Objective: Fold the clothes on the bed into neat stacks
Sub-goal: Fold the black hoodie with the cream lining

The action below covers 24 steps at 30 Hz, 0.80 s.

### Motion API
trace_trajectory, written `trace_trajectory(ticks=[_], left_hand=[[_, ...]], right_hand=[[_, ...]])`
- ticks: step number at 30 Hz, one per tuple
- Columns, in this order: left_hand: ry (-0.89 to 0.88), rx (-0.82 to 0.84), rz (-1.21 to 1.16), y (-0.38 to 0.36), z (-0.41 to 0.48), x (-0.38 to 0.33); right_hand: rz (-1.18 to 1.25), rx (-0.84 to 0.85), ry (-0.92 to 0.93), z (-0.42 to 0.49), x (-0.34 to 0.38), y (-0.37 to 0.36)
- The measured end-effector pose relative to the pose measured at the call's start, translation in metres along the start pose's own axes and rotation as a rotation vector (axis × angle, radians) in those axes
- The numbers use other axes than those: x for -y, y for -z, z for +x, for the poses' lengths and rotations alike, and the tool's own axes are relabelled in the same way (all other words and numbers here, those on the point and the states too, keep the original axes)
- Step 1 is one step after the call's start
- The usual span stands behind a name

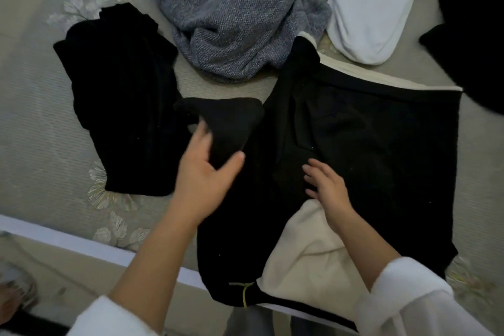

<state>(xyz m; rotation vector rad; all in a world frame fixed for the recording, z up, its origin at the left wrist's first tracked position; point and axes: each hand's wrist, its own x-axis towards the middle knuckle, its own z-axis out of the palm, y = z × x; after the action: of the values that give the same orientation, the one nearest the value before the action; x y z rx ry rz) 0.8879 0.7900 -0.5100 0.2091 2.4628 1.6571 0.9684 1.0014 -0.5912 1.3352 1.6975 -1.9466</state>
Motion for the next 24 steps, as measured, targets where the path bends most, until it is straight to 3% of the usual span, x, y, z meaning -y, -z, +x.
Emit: trace_trajectory(ticks=[2,4,7,9,13,16,21,22,24], left_hand=[[-0.302,0.178,0.260,-0.041,-0.006,-0.008],[-0.482,0.438,0.477,-0.081,-0.022,-0.006],[-0.416,0.874,0.739,-0.122,-0.052,0.020],[-0.309,1.043,0.864,-0.134,-0.066,0.041],[-0.255,1.082,0.851,-0.136,-0.072,0.062],[-0.351,1.086,0.860,-0.136,-0.068,0.064],[-0.414,1.071,0.876,-0.143,-0.064,0.058],[-0.388,1.066,0.858,-0.146,-0.065,0.056],[-0.290,1.052,0.813,-0.151,-0.067,0.054]], right_hand=[[0.259,-0.014,-0.074,-0.001,0.013,0.023],[0.440,-0.041,-0.105,-0.001,0.022,0.047],[0.523,-0.143,-0.130,0.002,0.023,0.079],[0.546,-0.216,-0.153,0.003,0.013,0.095],[0.556,-0.261,-0.112,0.006,-0.002,0.100],[0.136,-0.260,-0.043,0.014,0.003,0.084],[-0.569,-0.220,0.243,0.034,0.016,0.079],[-0.545,-0.253,0.299,0.036,0.020,0.082],[-0.224,-0.426,0.363,0.036,0.027,0.093]])
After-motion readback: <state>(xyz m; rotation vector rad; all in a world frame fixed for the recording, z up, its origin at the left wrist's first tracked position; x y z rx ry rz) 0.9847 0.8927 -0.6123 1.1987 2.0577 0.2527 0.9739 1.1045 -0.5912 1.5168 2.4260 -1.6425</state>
